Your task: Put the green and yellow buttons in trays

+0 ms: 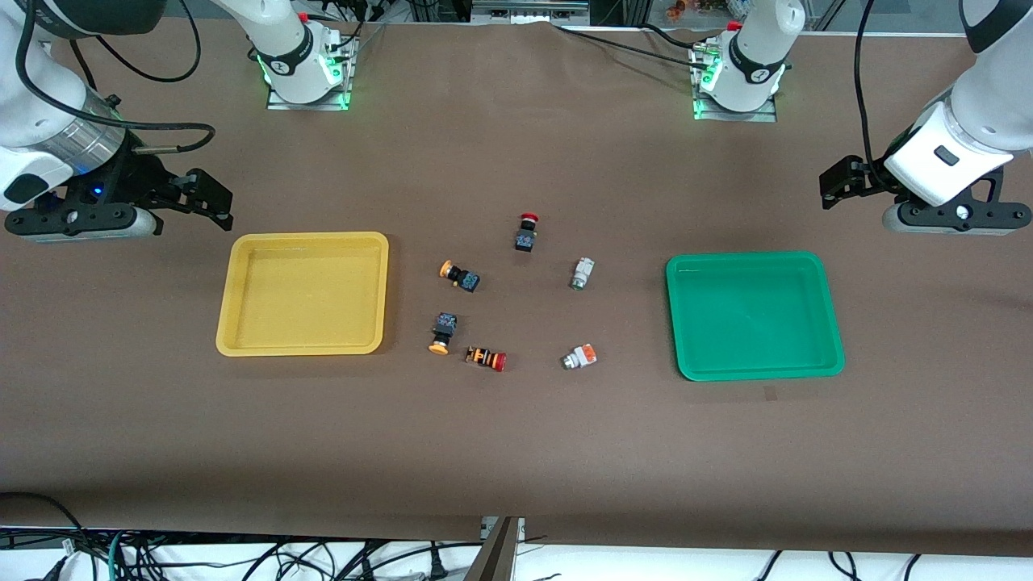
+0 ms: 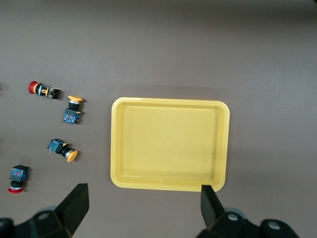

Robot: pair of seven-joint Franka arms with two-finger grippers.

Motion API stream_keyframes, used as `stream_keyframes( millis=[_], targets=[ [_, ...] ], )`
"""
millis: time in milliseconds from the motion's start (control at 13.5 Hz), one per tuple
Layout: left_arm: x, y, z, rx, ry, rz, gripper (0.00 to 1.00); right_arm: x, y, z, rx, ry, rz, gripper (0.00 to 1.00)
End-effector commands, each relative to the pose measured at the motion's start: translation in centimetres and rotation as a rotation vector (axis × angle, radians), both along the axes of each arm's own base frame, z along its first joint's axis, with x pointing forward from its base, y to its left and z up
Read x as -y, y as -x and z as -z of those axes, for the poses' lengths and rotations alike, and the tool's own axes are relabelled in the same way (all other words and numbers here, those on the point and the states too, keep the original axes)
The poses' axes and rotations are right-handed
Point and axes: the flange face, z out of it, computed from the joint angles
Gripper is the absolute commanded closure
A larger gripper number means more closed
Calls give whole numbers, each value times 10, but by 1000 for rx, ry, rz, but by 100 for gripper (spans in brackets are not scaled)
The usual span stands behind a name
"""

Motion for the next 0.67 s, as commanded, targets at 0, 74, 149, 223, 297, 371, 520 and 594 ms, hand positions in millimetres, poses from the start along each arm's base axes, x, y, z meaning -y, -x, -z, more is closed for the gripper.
stream_keyframes(
  millis=[0,74,149,223,297,371,520,594],
  targets=[
    [-2,0,0,-7,-18,17,0,-3,-2,-6,4,-11,8,0],
    [-2,0,0,-7,-19,18,0,-3,-2,-6,4,-11,8,0],
    [-1,0,1,-10,-19,19,0,-3,-2,-6,6,-11,8,0],
    [-1,-1,3,-13,-20,17,0,-3,-2,-6,4,-11,8,0],
    [-1,-3,7,-20,-19,17,0,-3,-2,-6,6,-11,8,0],
    [1,-4,7,-19,-19,20,0,-3,-2,-6,4,-11,6,0],
    [1,-4,13,-39,-19,18,0,-3,-2,-6,4,-11,6,0],
    [1,-2,14,-62,-20,14,0,-2,-1,-6,6,-11,6,0]
  ],
)
